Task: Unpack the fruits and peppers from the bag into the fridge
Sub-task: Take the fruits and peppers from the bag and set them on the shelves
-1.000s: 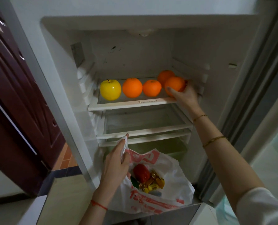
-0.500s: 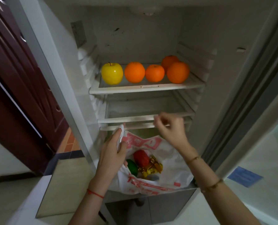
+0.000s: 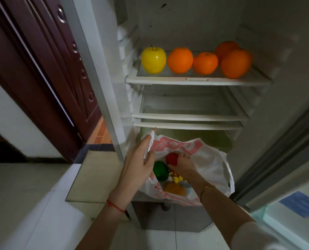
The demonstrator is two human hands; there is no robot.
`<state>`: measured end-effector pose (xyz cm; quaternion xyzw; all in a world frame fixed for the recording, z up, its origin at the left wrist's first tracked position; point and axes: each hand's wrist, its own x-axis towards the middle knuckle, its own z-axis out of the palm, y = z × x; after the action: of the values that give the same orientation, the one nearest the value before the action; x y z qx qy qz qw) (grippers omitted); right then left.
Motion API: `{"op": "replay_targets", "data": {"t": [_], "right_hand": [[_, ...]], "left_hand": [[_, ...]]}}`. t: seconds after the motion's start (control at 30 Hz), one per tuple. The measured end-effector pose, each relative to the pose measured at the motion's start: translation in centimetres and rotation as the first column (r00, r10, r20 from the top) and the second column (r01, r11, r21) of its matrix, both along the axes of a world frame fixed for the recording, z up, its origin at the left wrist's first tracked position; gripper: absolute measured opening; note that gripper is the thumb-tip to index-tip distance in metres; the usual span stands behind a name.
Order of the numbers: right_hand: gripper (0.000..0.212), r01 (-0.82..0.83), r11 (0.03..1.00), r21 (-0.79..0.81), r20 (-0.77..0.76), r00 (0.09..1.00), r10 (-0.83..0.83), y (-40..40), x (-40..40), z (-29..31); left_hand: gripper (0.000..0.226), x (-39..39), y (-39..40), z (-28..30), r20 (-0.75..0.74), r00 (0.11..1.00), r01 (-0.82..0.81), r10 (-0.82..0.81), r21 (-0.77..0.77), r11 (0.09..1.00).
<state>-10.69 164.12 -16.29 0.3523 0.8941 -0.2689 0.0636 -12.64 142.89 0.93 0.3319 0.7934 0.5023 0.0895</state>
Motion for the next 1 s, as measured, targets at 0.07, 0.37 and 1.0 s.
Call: {"op": "replay_targets", "data": {"t": [0.07, 0.37, 1.0], "right_hand": [[0.085, 0.002, 0.999, 0.039, 0.033, 0.999, -0.003, 0.0, -0.5, -0.9], [0.09, -0.039, 0.994, -0.105, -0.085, 0.996, 0.03, 0.6, -1.0, -0.4], [0.082, -0.145, 0.947, -0.285, -0.76, 0.636, -0.131, 0.4, -0.3, 18.4]], "left_hand": [[0.05, -0.2, -0.2, -0.2, 0.003, 1.0, -0.016, 0.016, -0.007, 1.0], [0.056, -1.2, 0.5, -0.1, 0.021, 1.0, 0.011, -0.011, 0.009, 1.0], [0.051, -1.7, 1.8, 0.6, -0.034, 0.993, -0.115, 0.115, -0.007, 0.993]]}}
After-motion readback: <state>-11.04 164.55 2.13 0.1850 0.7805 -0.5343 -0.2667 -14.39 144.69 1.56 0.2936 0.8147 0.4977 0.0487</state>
